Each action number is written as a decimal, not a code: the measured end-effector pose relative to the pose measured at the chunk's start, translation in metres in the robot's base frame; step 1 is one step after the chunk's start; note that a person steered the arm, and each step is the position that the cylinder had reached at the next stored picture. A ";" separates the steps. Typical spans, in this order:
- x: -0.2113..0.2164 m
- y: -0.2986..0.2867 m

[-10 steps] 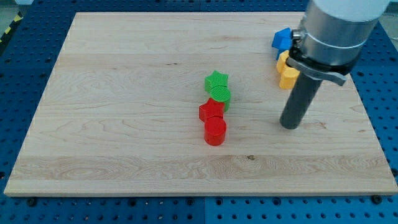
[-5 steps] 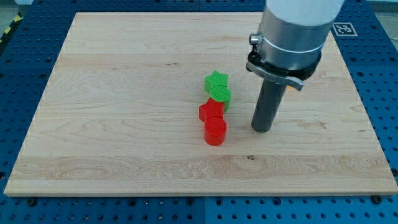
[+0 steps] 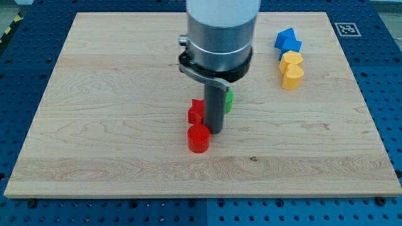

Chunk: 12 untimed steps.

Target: Push the red circle to the bottom left of the board

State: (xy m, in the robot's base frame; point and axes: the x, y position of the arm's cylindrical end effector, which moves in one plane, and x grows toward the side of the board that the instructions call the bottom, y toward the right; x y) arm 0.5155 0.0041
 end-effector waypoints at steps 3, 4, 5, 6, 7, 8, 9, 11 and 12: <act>0.036 0.010; 0.036 -0.012; 0.033 -0.011; 0.027 -0.011; 0.027 -0.022; 0.027 -0.038; 0.027 -0.045; 0.028 -0.085; 0.032 -0.084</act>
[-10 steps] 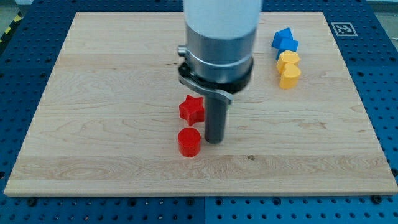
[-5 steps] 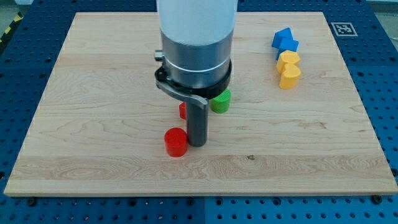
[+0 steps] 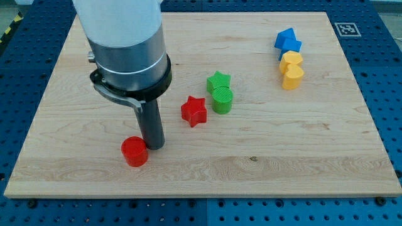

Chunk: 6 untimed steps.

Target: Push the red circle to the bottom left of the board

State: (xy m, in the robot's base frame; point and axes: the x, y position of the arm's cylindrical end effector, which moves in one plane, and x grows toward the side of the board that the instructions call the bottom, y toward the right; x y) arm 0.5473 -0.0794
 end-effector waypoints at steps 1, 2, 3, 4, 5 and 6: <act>0.014 0.019; 0.015 -0.006; 0.015 -0.031; 0.015 -0.044; 0.015 -0.054; -0.005 -0.056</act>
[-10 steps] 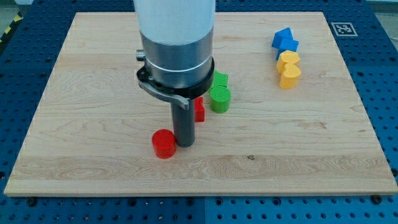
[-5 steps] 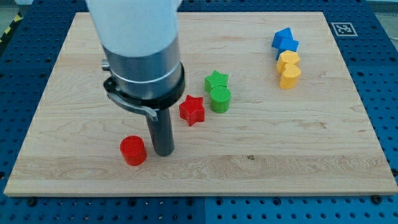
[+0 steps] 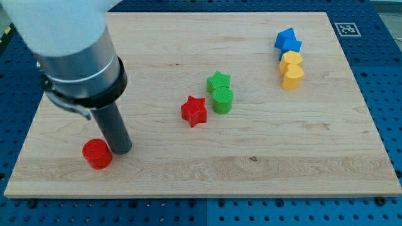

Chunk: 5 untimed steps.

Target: Push the red circle to the bottom left of the board

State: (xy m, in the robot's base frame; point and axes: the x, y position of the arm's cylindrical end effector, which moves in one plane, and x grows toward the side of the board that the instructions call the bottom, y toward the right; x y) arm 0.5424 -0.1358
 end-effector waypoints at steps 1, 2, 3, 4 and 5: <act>-0.014 -0.013; -0.007 -0.026; -0.005 -0.011; 0.012 0.023; 0.025 0.012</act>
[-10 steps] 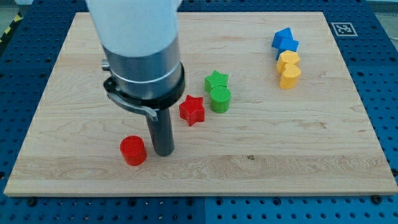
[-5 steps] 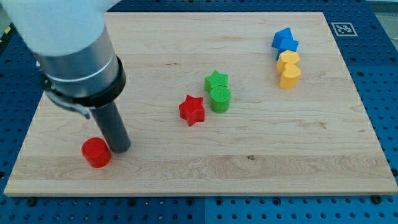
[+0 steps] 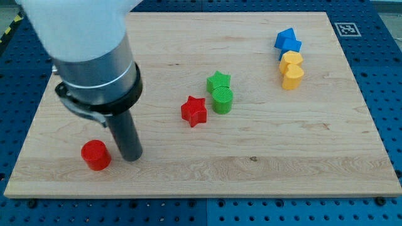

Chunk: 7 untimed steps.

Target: Push the red circle to the bottom left of the board

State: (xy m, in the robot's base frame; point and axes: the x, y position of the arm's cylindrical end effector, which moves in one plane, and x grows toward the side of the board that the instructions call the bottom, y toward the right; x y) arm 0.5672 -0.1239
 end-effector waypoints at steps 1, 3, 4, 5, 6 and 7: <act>0.004 -0.016; -0.004 -0.016; -0.009 -0.029; -0.009 -0.038; -0.009 -0.038; -0.009 -0.042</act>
